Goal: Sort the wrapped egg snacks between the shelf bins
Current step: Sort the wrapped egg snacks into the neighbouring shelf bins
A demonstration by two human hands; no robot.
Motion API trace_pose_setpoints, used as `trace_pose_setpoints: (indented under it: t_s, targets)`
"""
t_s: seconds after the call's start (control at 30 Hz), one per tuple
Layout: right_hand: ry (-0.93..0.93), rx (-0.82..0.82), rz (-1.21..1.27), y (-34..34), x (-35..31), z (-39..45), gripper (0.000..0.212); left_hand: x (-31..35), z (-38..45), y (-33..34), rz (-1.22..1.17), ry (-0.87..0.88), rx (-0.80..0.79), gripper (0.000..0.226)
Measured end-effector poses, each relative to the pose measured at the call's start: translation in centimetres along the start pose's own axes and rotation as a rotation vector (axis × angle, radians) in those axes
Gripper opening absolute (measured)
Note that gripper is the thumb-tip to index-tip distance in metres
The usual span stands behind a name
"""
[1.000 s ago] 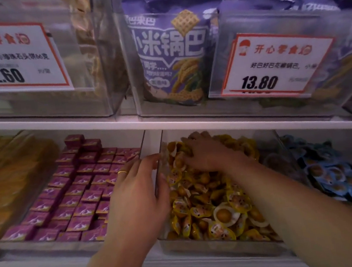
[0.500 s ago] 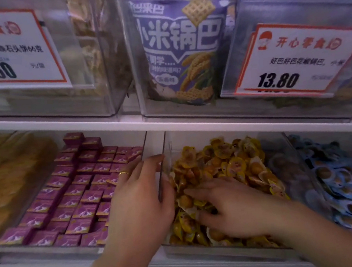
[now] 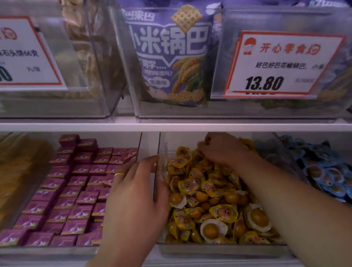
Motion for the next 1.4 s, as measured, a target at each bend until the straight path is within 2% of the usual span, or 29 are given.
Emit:
trace_pose_setpoints:
  t_s: [0.1,0.2,0.27,0.37,0.47,0.53,0.6,0.73,0.8,0.87,0.9,0.97,1.03,1.1,1.2,1.27,1.33,1.4]
  targets:
    - [0.021,-0.147,0.112,1.6,0.2,1.2,0.058,0.1,0.0,0.0,0.003,0.005,0.008,0.030]
    - [0.056,-0.195,0.285,2.6,-0.8,2.3,0.054,0.3,-0.1,-0.2,0.005,0.012,0.020,0.030]
    - [0.086,-0.221,0.454,3.7,-1.9,2.3,0.040,0.4,0.0,-0.3,0.005,0.015,0.024,0.031]
    - [0.032,-0.309,0.583,5.1,-3.7,2.2,0.020,0.4,0.0,-0.3,0.017,0.012,0.016,0.032]
    - [0.105,-0.436,0.958,5.3,-4.1,1.1,0.029,0.2,0.0,-0.3,0.012,0.000,0.020,0.031]
    - [0.044,-0.536,1.167,4.7,-5.4,0.7,0.031,0.3,0.0,-0.4,0.011,0.005,0.026,0.031]
    - [-0.021,-0.564,1.203,3.7,-6.9,-0.2,0.030,0.4,0.0,-0.3,0.026,0.014,0.018,0.029]
    - [-0.067,-0.722,1.231,2.5,-8.6,-4.0,0.024,1.4,-0.1,-0.9,0.170,0.070,0.046,0.032]
    - [-0.079,-0.716,1.214,1.5,-7.9,-5.8,0.028,3.3,-0.7,-1.1,0.133,0.175,0.071,0.033]
    - [-0.093,-0.614,1.107,0.3,-6.4,-7.4,0.033,5.4,-1.8,-0.1,0.007,0.243,-0.013,0.035]
    - [-0.114,-0.527,1.006,-0.6,-5.6,-7.9,0.033,6.0,-2.5,0.9,-0.046,0.239,-0.089,0.037]
    - [-0.211,-0.396,0.636,-2.7,-4.4,-9.2,0.032,6.2,-3.6,3.5,-0.087,0.167,-0.256,0.044]
    - [-0.360,-0.365,0.375,-3.9,-4.4,-11.0,0.029,5.3,-3.9,5.7,-0.042,0.072,-0.366,0.050]
    - [-0.408,-0.344,0.366,-4.2,-3.8,-12.7,0.019,4.5,-3.7,6.8,0.020,0.015,-0.400,0.053]
    - [-0.344,-0.202,0.510,-4.3,-1.7,-14.5,0.022,4.7,-3.4,7.0,0.036,0.035,-0.399,0.049]
    - [-0.387,-0.104,0.400,-3.8,-1.3,-15.5,0.016,4.9,-3.4,7.3,0.056,0.048,-0.429,0.047]
    - [-0.526,-0.063,0.222,-2.7,-2.3,-16.8,0.022,5.5,-3.7,7.6,0.157,0.099,-0.465,0.042]
    - [-0.581,0.001,0.191,-2.3,-2.8,-17.2,0.024,6.2,-3.9,7.7,0.197,0.178,-0.485,0.038]
Point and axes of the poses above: each hand's wrist, its own z-axis towards the middle knuckle, its own y-axis out of the palm, x = y × z, the point moved 9 cm from there along z, towards the middle knuckle, and after that the axes turned 6 degrees about -y, right-handed, at the moved point
